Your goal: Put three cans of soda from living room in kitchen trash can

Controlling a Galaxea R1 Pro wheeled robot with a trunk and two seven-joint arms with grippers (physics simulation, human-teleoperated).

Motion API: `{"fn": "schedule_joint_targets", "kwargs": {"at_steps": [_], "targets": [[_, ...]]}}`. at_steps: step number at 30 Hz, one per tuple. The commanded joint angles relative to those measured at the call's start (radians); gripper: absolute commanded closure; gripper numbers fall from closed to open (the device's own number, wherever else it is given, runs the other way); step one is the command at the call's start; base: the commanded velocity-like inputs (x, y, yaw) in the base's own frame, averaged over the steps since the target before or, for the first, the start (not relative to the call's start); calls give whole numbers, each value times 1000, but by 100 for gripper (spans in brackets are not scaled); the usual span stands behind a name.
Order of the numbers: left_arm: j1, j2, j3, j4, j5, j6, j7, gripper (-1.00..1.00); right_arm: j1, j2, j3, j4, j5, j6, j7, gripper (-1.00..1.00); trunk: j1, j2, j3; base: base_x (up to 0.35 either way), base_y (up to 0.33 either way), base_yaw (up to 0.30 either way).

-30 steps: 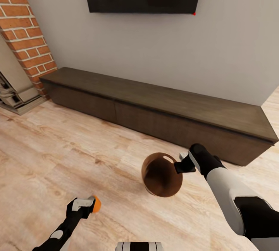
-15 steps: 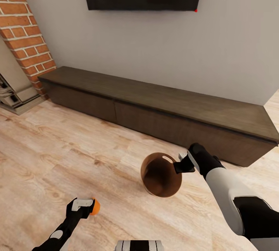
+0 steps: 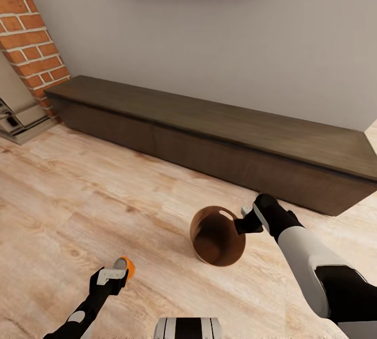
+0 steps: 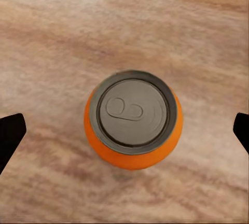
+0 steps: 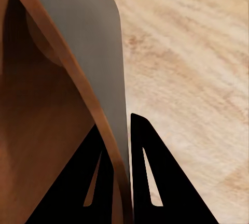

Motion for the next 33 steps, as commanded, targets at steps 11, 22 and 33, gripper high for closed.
{"fn": "schedule_joint_targets", "kwargs": {"at_steps": [11,22,33], "targets": [[0,0,0,0,1,4,-1,-100,-1,1,0,-1,-30,4,5,100,0,0,-13,25,0,0],[0,0,2,-1,10,5,0,-100,-1,1,0,-1,-30,4,4,100,0,0,-14,57,0,0],[0,0,2,-2,12,5,0,-100,-1,1,2,-2,-30,4,3,100,0,0,-14,4,0,0]]}}
